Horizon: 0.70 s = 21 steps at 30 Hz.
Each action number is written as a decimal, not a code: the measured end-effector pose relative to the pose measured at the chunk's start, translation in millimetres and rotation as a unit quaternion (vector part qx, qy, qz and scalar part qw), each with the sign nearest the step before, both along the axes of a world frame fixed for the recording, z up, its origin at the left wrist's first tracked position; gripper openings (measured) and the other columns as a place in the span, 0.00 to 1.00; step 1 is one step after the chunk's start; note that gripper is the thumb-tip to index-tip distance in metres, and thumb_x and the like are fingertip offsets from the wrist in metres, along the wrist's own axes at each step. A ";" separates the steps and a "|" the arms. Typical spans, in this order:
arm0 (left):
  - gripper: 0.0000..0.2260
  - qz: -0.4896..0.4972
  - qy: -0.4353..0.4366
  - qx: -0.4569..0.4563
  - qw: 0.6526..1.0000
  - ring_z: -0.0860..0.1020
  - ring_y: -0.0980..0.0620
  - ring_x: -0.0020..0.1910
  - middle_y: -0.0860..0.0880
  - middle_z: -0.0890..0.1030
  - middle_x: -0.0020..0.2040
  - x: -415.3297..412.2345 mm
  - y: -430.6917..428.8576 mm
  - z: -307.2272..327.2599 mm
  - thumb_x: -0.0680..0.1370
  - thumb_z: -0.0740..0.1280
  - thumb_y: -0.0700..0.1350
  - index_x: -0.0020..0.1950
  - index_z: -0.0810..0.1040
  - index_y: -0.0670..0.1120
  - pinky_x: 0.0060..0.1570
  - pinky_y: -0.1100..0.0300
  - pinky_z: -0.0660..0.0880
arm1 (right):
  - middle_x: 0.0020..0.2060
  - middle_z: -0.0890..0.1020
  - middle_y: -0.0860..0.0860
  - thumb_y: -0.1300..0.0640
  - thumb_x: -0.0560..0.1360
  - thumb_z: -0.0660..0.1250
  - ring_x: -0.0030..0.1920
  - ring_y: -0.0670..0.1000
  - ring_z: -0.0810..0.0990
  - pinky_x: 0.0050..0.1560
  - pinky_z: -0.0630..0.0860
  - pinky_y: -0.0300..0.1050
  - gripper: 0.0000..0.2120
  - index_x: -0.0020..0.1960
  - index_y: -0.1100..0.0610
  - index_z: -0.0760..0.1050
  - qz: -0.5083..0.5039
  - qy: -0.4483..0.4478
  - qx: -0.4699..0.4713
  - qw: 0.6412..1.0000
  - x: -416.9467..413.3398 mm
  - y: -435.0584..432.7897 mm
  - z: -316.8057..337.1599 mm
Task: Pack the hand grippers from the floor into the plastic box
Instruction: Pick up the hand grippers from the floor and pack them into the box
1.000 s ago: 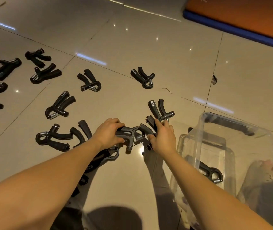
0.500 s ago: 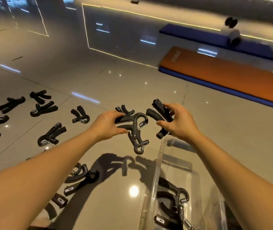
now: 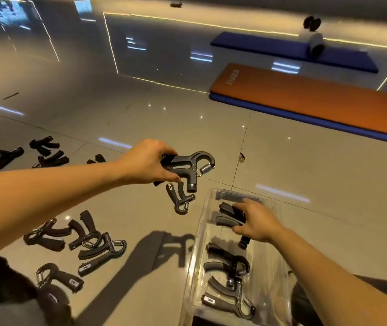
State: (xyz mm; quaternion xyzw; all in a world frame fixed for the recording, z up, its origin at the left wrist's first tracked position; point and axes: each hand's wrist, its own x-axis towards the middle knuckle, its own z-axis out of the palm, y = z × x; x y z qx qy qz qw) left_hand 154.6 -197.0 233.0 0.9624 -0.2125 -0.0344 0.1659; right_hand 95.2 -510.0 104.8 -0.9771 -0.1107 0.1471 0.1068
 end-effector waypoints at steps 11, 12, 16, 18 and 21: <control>0.22 0.069 0.056 -0.096 0.991 0.78 0.56 0.47 0.54 0.81 0.49 -41.2 -43.0 -85.5 0.70 0.78 0.58 0.61 0.82 0.50 0.49 0.59 0.78 | 0.67 0.74 0.52 0.56 0.73 0.71 0.66 0.56 0.72 0.63 0.71 0.51 0.29 0.73 0.53 0.69 0.043 0.018 -0.071 0.996 15.9 2.8 -121.0; 0.22 0.072 0.054 -0.098 0.991 0.79 0.55 0.47 0.54 0.81 0.48 -42.4 -45.5 -92.3 0.70 0.78 0.59 0.60 0.83 0.51 0.50 0.55 0.79 | 0.66 0.75 0.52 0.58 0.73 0.71 0.66 0.56 0.72 0.65 0.71 0.51 0.29 0.72 0.54 0.70 0.041 0.023 -0.071 0.996 17.5 1.1 -127.1; 0.24 0.074 0.074 -0.110 0.988 0.79 0.56 0.48 0.55 0.81 0.50 -46.1 -50.4 -113.2 0.69 0.78 0.60 0.62 0.82 0.53 0.51 0.56 0.79 | 0.57 0.79 0.51 0.60 0.70 0.74 0.60 0.54 0.76 0.60 0.75 0.49 0.21 0.62 0.52 0.74 0.005 0.023 -0.020 1.000 21.3 -4.0 -147.0; 0.28 0.063 0.081 -0.098 0.990 0.79 0.56 0.49 0.56 0.81 0.51 -45.4 -48.7 -119.2 0.68 0.78 0.61 0.65 0.81 0.53 0.52 0.57 0.79 | 0.54 0.80 0.51 0.60 0.70 0.74 0.58 0.54 0.77 0.57 0.76 0.49 0.19 0.59 0.53 0.74 -0.012 0.025 0.002 1.000 21.8 -1.9 -152.5; 0.28 0.058 0.087 -0.096 0.990 0.78 0.57 0.49 0.57 0.81 0.51 -42.8 -45.2 -124.4 0.68 0.78 0.62 0.65 0.81 0.53 0.51 0.59 0.78 | 0.55 0.81 0.52 0.62 0.71 0.72 0.57 0.56 0.77 0.56 0.75 0.50 0.19 0.61 0.54 0.75 -0.019 0.025 0.018 0.999 21.7 4.9 -160.4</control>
